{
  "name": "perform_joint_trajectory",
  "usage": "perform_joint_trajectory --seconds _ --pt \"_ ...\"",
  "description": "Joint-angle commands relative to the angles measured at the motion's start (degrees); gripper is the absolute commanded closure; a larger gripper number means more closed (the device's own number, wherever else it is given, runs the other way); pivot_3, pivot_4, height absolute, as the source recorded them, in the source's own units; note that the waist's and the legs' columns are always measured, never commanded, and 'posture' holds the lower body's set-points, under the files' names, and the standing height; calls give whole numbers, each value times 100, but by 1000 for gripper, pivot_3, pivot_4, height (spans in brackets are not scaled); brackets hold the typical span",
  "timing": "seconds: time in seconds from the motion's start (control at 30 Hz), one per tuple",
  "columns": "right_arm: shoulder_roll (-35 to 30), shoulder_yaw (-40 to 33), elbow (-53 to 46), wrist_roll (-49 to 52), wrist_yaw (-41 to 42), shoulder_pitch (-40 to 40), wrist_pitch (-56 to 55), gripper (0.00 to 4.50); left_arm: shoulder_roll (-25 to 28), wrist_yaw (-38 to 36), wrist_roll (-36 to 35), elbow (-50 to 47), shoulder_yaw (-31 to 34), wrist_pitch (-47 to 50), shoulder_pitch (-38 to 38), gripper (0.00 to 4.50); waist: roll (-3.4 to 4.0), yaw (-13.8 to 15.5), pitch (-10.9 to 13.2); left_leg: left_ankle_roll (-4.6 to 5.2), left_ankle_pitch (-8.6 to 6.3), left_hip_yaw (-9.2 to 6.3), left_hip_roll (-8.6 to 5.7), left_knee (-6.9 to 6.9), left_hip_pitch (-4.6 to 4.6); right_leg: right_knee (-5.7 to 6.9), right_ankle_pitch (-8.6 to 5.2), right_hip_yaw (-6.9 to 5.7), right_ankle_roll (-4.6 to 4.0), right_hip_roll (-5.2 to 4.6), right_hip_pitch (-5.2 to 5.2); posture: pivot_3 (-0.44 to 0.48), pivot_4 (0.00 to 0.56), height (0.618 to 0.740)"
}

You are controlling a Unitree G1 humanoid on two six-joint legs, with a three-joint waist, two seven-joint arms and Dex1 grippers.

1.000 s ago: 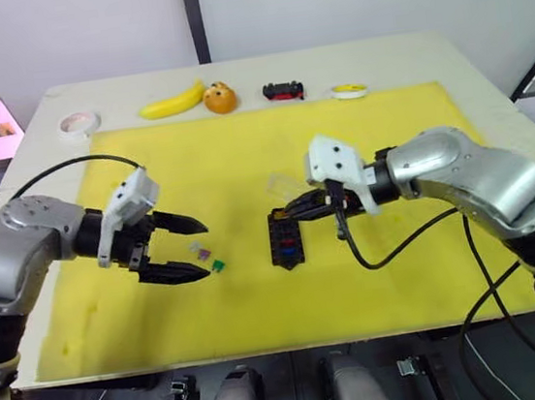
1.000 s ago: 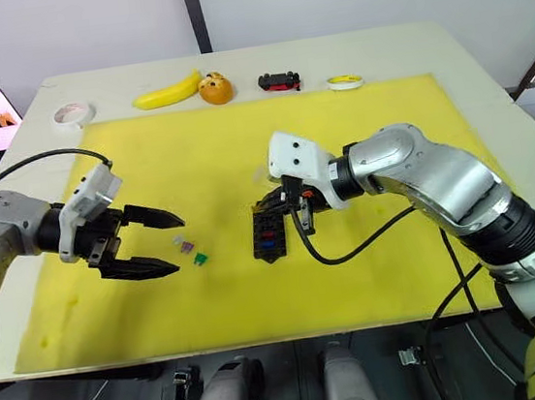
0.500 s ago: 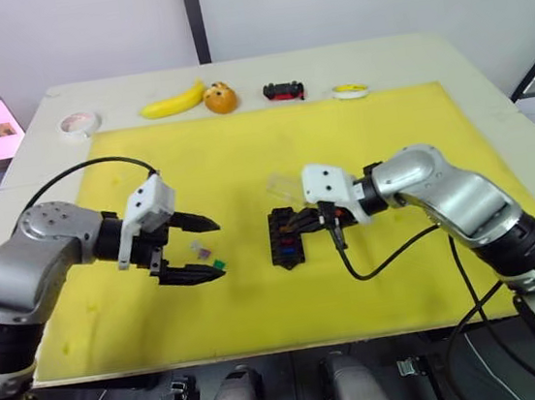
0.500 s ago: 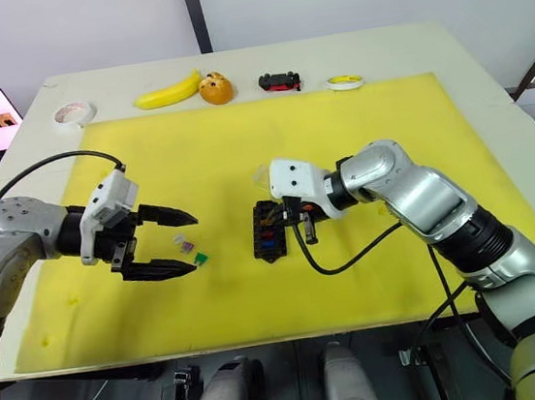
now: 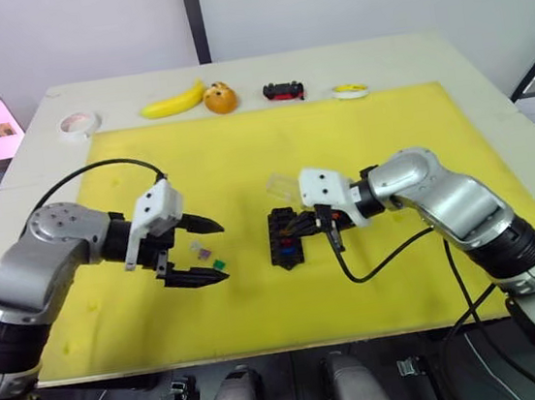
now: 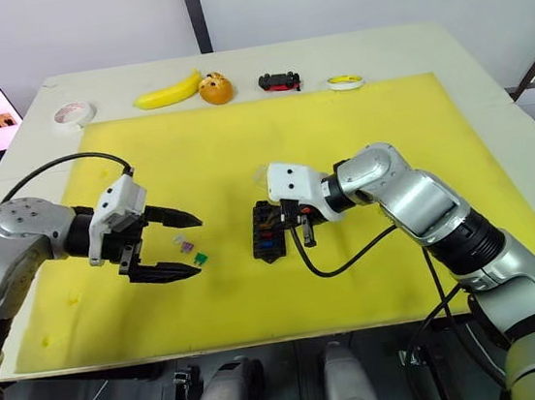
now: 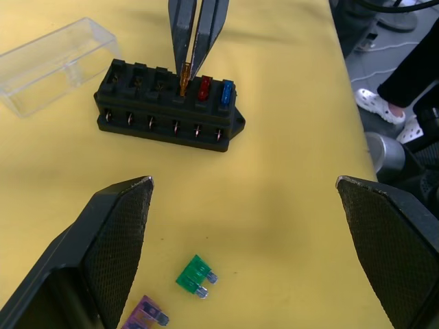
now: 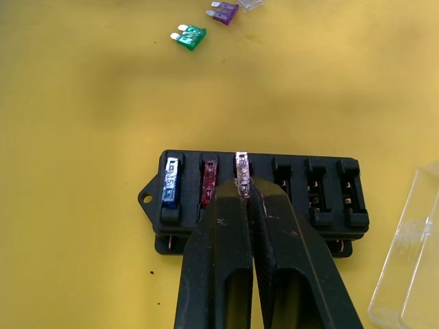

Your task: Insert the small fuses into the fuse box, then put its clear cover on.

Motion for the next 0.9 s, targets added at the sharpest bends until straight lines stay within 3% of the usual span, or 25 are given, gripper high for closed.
perform_joint_trajectory --seconds 0.03,0.9 --pt "61 -227 -36 -66 10 -28 -12 4500 -45 11 58 -106 10 -140 -39 26 0 2 0 0 0 0 0 0 0 0 0 0 0 0 0 0 150 740" --pt "136 -334 -114 -129 96 -45 361 4500 -1024 391 962 374 -552 -964 -236 26 0 6 0 0 0 -1 -5 5 0 5 0 -1 0 -1 1 0 150 740"
